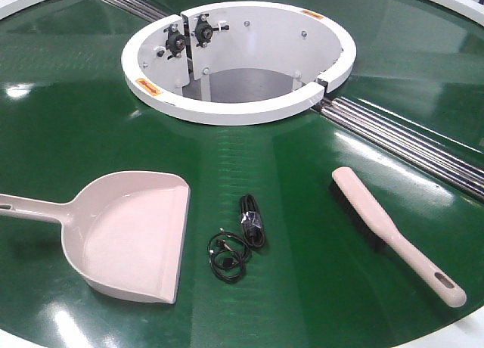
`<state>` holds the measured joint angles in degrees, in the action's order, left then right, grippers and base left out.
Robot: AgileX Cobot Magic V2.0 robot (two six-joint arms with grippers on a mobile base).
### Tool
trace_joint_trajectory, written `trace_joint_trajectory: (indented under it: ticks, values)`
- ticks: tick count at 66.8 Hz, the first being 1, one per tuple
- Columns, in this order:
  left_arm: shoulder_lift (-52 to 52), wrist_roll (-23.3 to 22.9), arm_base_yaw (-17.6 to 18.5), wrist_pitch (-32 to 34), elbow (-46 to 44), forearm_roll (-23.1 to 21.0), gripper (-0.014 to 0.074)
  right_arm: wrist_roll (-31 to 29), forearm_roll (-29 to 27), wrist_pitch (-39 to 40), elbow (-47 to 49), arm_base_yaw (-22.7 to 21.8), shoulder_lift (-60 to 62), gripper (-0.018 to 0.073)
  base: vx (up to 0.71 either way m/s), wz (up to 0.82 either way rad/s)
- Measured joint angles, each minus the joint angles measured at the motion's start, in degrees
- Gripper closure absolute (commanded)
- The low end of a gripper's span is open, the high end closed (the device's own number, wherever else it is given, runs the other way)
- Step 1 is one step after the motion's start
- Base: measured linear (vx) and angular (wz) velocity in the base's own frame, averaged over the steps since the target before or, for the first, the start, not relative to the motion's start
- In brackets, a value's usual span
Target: Clean and inspect green conveyor with broom and dustpan
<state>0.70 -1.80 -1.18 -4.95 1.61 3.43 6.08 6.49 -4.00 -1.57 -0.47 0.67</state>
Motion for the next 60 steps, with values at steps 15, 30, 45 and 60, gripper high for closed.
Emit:
trace_joint_trajectory:
  ticks: [15,30,45,60]
  values:
    - [0.0,0.0,0.0,0.0,0.0,0.0,0.0603,0.0,0.0,0.1,0.0,0.0,0.0,0.0568,0.00,0.00]
    - [0.0,0.0,0.0,0.0,0.0,0.0,0.0603,0.0,0.0,0.1,0.0,0.0,0.0,0.0568,0.00,0.00]
    - [0.0,0.0,0.0,0.0,0.0,0.0,0.0603,0.0,0.0,0.1,0.0,0.0,0.0,0.0568,0.00,0.00]
    - [0.0,0.0,0.0,0.0,0.0,0.0,0.0603,0.0,0.0,0.1,0.0,0.0,0.0,0.0568,0.00,0.00]
